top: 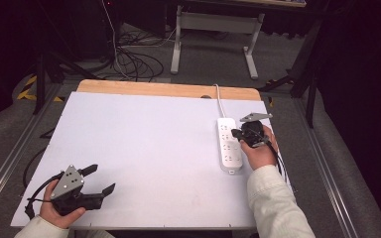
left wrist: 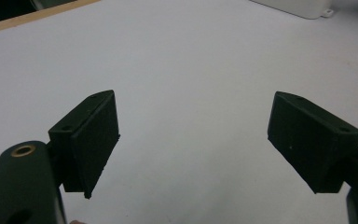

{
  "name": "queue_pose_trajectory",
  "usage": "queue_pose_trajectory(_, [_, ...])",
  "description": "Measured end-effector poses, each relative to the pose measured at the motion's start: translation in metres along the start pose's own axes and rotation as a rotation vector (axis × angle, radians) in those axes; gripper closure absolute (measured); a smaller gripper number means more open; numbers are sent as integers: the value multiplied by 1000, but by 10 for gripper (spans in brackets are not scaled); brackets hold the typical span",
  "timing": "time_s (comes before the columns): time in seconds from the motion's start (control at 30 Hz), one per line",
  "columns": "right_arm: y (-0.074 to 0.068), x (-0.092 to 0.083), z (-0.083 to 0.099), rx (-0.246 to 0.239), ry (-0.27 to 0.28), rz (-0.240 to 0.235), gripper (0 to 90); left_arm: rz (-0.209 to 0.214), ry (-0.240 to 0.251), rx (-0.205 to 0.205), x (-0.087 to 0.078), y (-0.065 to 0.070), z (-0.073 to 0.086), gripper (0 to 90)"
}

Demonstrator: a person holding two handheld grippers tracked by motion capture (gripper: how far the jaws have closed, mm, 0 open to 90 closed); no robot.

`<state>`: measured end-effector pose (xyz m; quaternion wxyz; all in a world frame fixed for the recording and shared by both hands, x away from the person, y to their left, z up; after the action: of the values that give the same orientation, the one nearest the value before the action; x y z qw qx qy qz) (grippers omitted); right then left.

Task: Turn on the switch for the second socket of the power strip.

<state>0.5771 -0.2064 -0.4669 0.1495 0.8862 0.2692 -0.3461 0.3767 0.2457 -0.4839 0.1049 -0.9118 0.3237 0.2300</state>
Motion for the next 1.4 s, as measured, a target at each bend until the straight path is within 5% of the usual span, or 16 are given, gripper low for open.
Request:
queue_pose_trajectory(0.7, [8, 16, 11, 53, -29, 15, 900, 3, -2, -10, 0, 0, 0, 172])
queue_pose_trajectory(1.4, [6, 19, 12, 51, -17, 35, 900, 1, -3, 4, 0, 0, 0, 172])
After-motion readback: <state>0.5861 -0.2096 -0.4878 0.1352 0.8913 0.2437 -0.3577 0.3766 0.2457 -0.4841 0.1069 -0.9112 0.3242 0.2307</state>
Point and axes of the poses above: each handheld gripper's, and its own axes: x roughly forward along the jaws, z roughly out of its underside, y roughly to its right, the point moved 5 cm from there along x, roughly forward along the jaws, and after that the axes turned 1 degree about -y, right-handed, at the moved point
